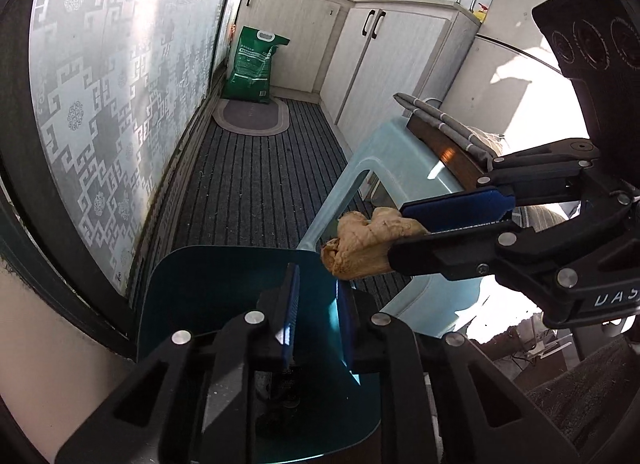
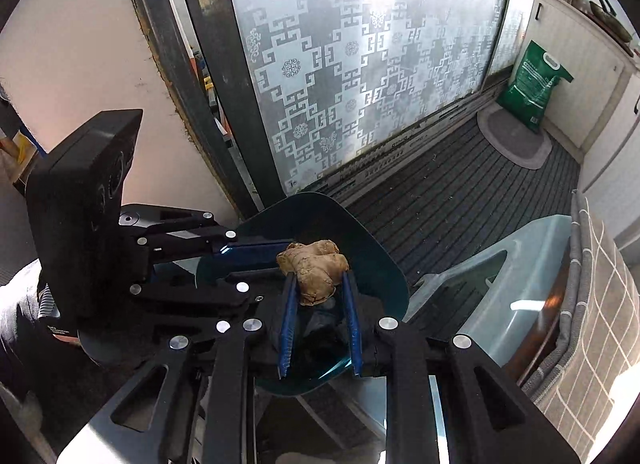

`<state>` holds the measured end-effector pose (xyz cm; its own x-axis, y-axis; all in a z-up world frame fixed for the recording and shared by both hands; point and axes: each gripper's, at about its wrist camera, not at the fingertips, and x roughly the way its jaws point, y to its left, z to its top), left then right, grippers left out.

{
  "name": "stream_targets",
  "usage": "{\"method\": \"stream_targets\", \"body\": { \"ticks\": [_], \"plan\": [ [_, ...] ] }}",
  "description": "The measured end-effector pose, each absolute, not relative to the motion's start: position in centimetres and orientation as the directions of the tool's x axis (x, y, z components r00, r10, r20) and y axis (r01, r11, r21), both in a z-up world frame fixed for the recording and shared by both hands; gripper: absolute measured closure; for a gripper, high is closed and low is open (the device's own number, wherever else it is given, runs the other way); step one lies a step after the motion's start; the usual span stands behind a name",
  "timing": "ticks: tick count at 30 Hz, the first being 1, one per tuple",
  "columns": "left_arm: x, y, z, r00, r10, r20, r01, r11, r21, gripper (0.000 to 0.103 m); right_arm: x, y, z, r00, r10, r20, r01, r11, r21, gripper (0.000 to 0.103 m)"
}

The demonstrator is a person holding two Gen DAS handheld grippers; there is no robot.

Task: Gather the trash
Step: 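Carry the ginger root over the teal bin and open the right gripper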

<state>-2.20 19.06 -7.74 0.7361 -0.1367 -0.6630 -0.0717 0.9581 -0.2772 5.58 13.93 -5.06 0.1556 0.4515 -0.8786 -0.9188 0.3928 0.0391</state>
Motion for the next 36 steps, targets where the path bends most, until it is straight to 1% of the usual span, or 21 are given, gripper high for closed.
{"method": "stream_targets", "body": {
  "ticks": [5, 8, 12, 16, 19, 21, 27, 30, 33, 34, 36],
  "plan": [
    [-2.1, 19.6, -9.3, 0.688, -0.137, -0.712, -0.081, 0.961, -0.264, 0.085, 5.7, 15.1, -6.9, 0.127, 0.409, -0.904, -0.922, 0.385, 0.044, 0.081],
    [-1.9, 20.1, -10.9, 0.637, -0.121, -0.761, -0.108, 0.964, -0.243, 0.086, 5.8, 15.7, -8.4, 0.115, 0.361, -0.926, -0.92, 0.39, 0.037, 0.081],
    [-1.9, 21.0, -12.7, 0.582, -0.107, -0.806, -0.138, 0.964, -0.227, 0.087, 6.2, 16.4, -11.3, 0.094, 0.266, -0.959, -0.914, 0.406, 0.023, 0.081],
    [-2.2, 21.7, -13.3, 0.564, -0.093, -0.82, -0.164, 0.961, -0.222, 0.087, 6.2, 16.7, -14.0, 0.061, 0.179, -0.982, -0.913, 0.408, 0.017, 0.081],
    [-2.6, 22.3, -13.1, 0.571, -0.086, -0.817, -0.18, 0.957, -0.226, 0.087, 6.0, 17.0, -15.3, 0.036, 0.153, -0.988, -0.91, 0.414, 0.031, 0.08],
    [-2.9, 22.5, -12.8, 0.577, -0.082, -0.813, -0.189, 0.955, -0.23, 0.087, 6.0, 17.0, -15.4, 0.036, 0.156, -0.987, -0.909, 0.415, 0.032, 0.076],
    [-3.9, 22.4, -10.9, 0.631, -0.069, -0.773, -0.18, 0.956, -0.232, 0.087, 5.5, 16.3, -13.5, 0.086, 0.234, -0.968, -0.904, 0.427, 0.023, 0.076],
    [-4.8, 22.2, -9.4, 0.673, -0.046, -0.738, -0.176, 0.959, -0.22, 0.086, 5.0, 15.2, -12.0, 0.153, 0.277, -0.949, -0.903, 0.429, -0.021, 0.076],
    [-5.9, 21.8, -8.1, 0.704, -0.004, -0.71, -0.193, 0.962, -0.196, 0.07, 4.6, 13.8, -10.7, 0.223, 0.312, -0.924, -0.882, 0.468, -0.054, 0.076],
    [-6.1, 21.7, -7.7, 0.712, 0.003, -0.703, -0.194, 0.962, -0.192, 0.07, 4.4, 13.2, -10.3, 0.248, 0.322, -0.914, -0.872, 0.485, -0.066, 0.076],
    [-6.6, 21.4, -7.1, 0.726, 0.012, -0.688, -0.193, 0.963, -0.188, 0.07, 3.9, 12.5, -9.4, 0.312, 0.332, -0.89, -0.853, 0.511, -0.108, 0.072]
  ]
}}
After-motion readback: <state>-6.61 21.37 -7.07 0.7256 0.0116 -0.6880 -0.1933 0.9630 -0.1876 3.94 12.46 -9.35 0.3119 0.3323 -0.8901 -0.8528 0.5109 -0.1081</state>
